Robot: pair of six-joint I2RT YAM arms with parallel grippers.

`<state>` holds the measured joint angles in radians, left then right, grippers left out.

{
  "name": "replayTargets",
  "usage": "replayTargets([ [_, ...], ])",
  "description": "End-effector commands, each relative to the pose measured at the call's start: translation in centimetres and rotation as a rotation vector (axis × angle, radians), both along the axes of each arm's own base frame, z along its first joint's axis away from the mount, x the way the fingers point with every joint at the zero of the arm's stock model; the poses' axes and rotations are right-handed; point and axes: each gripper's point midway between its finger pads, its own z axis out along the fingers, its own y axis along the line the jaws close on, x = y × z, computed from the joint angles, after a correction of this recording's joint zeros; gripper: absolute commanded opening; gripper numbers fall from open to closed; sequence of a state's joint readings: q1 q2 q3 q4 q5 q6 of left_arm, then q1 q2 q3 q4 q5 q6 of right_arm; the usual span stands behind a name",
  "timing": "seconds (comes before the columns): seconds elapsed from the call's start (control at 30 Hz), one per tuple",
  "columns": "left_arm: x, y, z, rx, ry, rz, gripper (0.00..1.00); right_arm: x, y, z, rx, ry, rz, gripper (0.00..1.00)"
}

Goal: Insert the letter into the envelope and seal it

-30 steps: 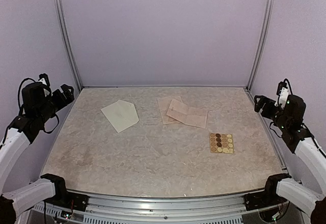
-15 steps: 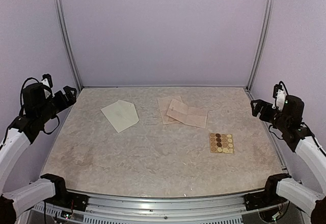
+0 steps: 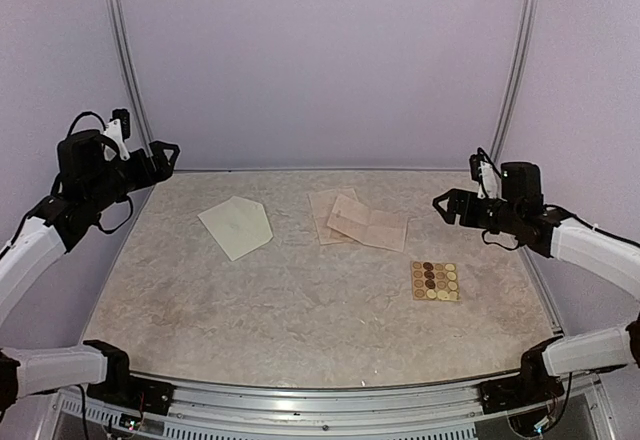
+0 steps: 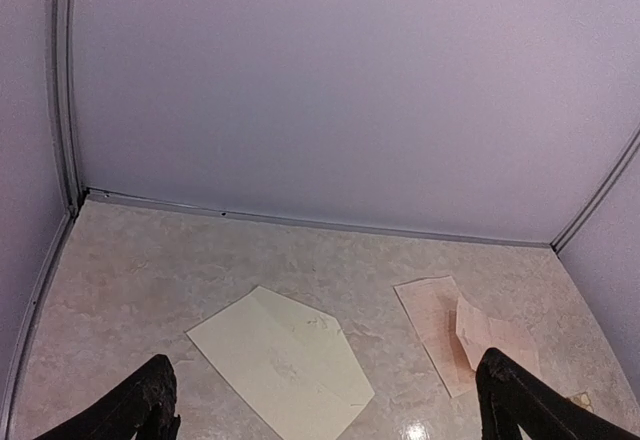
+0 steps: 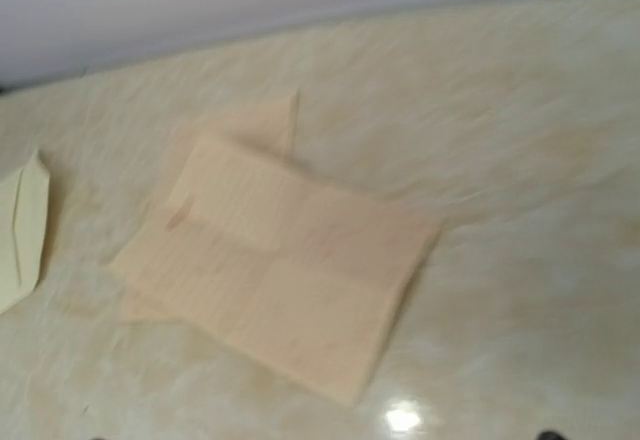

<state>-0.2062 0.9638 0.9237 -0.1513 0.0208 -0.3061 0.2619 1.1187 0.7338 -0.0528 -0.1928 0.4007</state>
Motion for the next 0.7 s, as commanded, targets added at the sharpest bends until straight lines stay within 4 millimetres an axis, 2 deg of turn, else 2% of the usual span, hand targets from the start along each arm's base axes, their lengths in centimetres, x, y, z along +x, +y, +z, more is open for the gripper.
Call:
replayTargets([
  [0.0, 0.7, 1.1, -0.6, -0.007, -0.022, 0.003, 0.99, 2.3, 3.9, -0.9, 0.018, 0.049, 0.036, 0.86],
  [0.13, 0.4, 4.1, -1.9, -0.044, -0.007, 0.074, 0.99, 5.0, 6.4, -3.3, 0.002, 0.117, 0.049, 0.79],
  [0.23, 0.2, 4.9, -1.2, -0.051, -0.025, 0.085, 0.99, 6.9, 7.6, -6.0, 0.003, 0.189, 0.048, 0.75],
  [0.3, 0.1, 5.6, -1.1, -0.054, -0.03, 0.1, 0.99, 8.2, 8.8, -6.7, 0.001, 0.202, 0.062, 0.74],
  [0.4, 0.1, 6.6, -1.3, -0.068, -0.023, 0.124, 0.99, 8.8, 11.8, -7.9, -0.056, 0.209, 0.138, 0.74],
  [0.53, 0.5, 6.4, -2.1, -0.084, 0.006, 0.103, 0.99, 9.2, 15.8, -9.5, -0.227, 0.191, 0.187, 0.78],
  [0.67, 0.9, 6.2, -2.8, -0.093, 0.03, 0.094, 0.99, 9.3, 18.8, -11.5, -0.398, 0.182, 0.21, 0.82],
])
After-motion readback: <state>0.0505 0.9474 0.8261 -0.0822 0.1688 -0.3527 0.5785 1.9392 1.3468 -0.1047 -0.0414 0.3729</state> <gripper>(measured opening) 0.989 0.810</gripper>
